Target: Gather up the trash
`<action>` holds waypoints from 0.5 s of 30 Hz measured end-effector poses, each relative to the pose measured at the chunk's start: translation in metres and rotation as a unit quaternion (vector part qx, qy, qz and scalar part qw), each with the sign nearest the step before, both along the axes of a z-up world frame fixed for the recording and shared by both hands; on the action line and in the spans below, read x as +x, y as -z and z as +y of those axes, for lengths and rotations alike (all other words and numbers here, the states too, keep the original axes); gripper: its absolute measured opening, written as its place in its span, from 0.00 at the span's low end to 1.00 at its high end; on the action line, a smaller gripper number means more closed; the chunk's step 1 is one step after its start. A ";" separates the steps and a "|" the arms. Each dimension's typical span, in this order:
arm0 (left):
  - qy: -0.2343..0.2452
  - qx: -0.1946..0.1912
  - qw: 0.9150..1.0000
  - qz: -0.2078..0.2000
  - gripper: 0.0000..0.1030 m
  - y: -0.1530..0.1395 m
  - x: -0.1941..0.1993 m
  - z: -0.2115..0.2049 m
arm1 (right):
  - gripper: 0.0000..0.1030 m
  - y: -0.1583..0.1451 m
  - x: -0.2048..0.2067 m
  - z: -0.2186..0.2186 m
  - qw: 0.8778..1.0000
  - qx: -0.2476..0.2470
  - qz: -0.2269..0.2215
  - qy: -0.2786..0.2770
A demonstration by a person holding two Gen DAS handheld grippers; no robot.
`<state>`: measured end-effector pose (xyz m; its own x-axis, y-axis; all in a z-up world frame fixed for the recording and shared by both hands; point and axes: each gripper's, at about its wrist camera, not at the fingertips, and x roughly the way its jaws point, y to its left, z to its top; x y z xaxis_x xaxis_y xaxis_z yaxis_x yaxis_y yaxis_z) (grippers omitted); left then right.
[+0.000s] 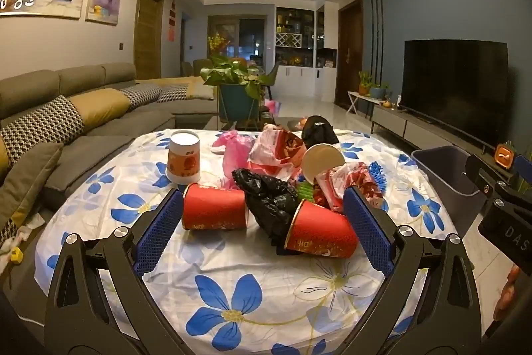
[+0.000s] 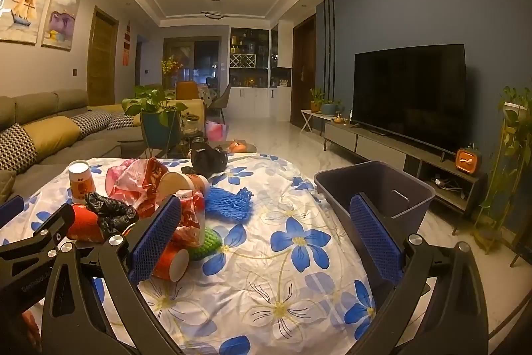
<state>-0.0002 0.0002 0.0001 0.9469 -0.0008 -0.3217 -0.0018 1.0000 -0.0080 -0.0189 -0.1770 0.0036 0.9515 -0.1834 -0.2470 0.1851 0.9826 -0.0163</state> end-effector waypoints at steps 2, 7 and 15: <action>0.000 -0.002 1.000 0.000 0.92 0.000 0.000 0.000 | 0.95 -0.002 0.001 0.002 1.000 -0.001 0.000 0.000; 0.001 -0.005 1.000 -0.001 0.92 0.000 0.000 0.000 | 0.95 -0.006 0.001 -0.001 1.000 0.001 -0.002 0.002; 0.001 -0.010 1.000 0.002 0.92 -0.001 -0.001 0.001 | 0.95 -0.007 0.001 -0.001 1.000 0.002 -0.005 0.001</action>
